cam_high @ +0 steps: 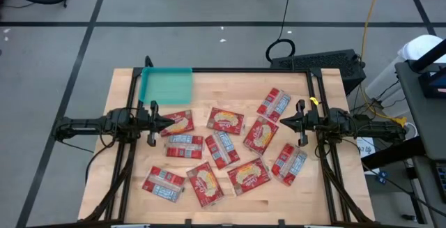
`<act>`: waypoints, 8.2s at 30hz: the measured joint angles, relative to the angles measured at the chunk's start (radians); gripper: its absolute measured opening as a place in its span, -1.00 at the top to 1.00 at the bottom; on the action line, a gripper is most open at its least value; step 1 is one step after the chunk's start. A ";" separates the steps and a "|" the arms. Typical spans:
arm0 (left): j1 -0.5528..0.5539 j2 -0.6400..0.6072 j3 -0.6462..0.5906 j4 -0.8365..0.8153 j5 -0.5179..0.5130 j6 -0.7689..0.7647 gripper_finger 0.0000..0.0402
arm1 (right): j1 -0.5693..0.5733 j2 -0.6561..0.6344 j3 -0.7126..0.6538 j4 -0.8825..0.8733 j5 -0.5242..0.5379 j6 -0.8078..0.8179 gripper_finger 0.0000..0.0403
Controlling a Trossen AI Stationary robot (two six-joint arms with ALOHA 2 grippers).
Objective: Sort popcorn bags into baskets
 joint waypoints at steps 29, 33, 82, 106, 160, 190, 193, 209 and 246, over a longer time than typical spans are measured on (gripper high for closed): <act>0.000 0.000 0.000 0.000 0.000 0.000 0.88 | 0.000 0.000 0.000 0.000 0.000 0.000 1.00; 0.000 0.000 0.000 0.000 0.000 0.000 0.88 | 0.000 0.000 0.000 0.000 0.000 0.000 1.00; 0.000 0.154 0.001 -0.014 0.009 -0.021 0.88 | 0.000 0.285 0.341 0.043 0.185 0.099 1.00; -0.001 0.168 0.012 0.028 0.016 -0.200 0.88 | -0.018 0.932 1.062 -0.473 0.181 0.221 1.00; -0.001 0.969 0.819 -0.365 -0.104 -0.476 0.88 | -0.219 1.101 0.675 -0.802 -0.087 0.631 0.72; 0.008 1.086 0.819 -0.264 -0.069 -0.434 0.88 | -0.456 1.177 0.446 -0.499 -0.261 0.817 -0.09; 0.008 1.086 0.819 -0.247 -0.068 -0.420 0.88 | -0.448 1.192 0.426 -0.452 -0.276 0.816 -0.09; 0.008 1.086 0.819 -0.248 -0.076 -0.410 0.88 | -0.345 1.204 0.401 -0.399 -0.281 0.865 0.26; -0.044 1.578 0.855 0.361 -0.079 -0.563 0.88 | -0.287 1.246 0.537 -0.230 -0.341 0.917 0.68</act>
